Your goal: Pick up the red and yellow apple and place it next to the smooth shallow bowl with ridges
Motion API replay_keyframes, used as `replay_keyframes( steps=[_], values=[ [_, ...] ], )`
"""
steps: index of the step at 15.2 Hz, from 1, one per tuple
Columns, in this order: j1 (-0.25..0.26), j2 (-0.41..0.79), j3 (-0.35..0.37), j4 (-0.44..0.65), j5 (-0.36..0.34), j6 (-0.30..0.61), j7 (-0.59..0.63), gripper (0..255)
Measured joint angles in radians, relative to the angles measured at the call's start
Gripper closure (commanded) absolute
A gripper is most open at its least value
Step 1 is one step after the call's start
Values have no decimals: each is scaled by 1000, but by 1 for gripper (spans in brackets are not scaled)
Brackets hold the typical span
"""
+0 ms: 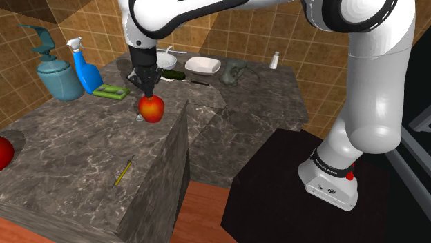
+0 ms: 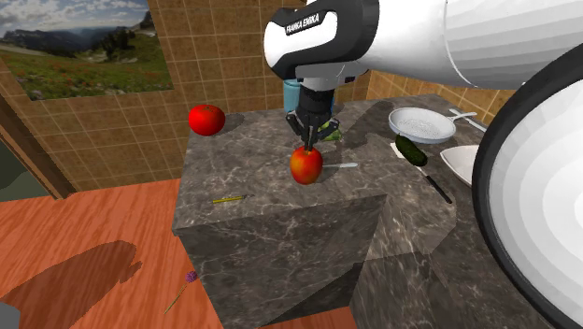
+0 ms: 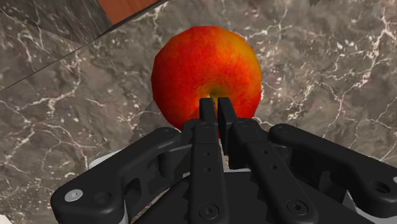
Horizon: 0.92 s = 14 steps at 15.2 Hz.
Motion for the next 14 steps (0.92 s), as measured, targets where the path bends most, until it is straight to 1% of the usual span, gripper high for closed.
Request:
replay_keyframes(
  steps=[14],
  values=[
    [12,-8,6,179,4,-186,2,255]
  ],
)
